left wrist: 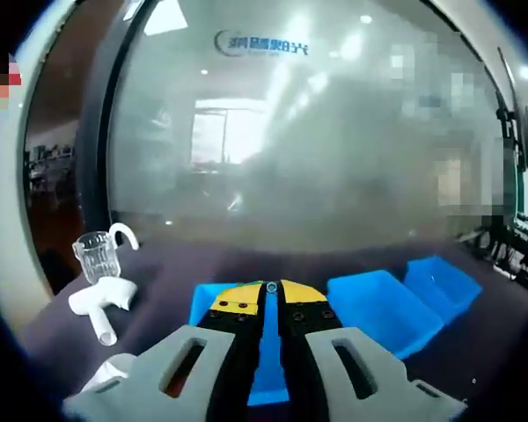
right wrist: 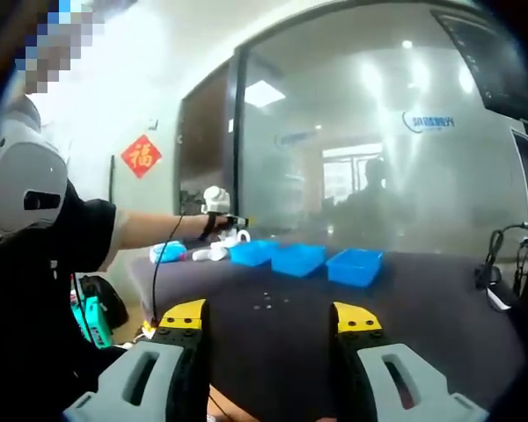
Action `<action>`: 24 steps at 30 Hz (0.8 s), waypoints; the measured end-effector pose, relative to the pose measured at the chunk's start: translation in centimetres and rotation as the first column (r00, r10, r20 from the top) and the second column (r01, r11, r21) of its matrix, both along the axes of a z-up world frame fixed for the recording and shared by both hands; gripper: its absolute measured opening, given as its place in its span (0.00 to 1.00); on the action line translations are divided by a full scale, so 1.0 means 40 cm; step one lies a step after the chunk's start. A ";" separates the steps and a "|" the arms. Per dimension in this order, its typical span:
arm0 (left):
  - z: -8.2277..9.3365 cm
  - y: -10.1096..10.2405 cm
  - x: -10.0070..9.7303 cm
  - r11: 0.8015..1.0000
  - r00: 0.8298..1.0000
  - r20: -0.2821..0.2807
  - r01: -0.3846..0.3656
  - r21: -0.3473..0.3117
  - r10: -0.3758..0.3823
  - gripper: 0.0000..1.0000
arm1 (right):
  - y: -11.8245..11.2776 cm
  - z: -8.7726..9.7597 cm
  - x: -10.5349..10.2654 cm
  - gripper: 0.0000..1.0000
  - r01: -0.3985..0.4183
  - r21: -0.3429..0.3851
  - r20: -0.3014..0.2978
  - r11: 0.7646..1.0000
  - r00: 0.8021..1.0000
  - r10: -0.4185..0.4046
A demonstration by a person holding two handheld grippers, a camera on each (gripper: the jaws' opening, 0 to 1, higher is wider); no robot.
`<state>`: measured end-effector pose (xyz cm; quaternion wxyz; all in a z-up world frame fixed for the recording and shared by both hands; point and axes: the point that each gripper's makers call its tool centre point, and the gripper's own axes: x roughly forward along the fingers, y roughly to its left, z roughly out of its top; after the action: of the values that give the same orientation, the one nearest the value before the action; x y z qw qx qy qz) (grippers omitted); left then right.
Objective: Sort the screws, nuts, and washers into the corresponding bins
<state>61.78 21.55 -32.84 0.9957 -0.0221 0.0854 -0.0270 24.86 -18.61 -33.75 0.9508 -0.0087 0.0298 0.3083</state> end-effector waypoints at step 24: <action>-0.011 -0.124 -0.160 0.978 0.979 0.013 0.202 0.054 -0.203 0.43 | -0.003 0.000 0.008 0.50 0.016 0.017 -0.002 1.000 1.000 -0.016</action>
<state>55.36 16.57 -33.30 0.9888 0.0131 0.0785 -0.1260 25.17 -18.71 -33.73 0.9532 -0.0001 0.0281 0.3011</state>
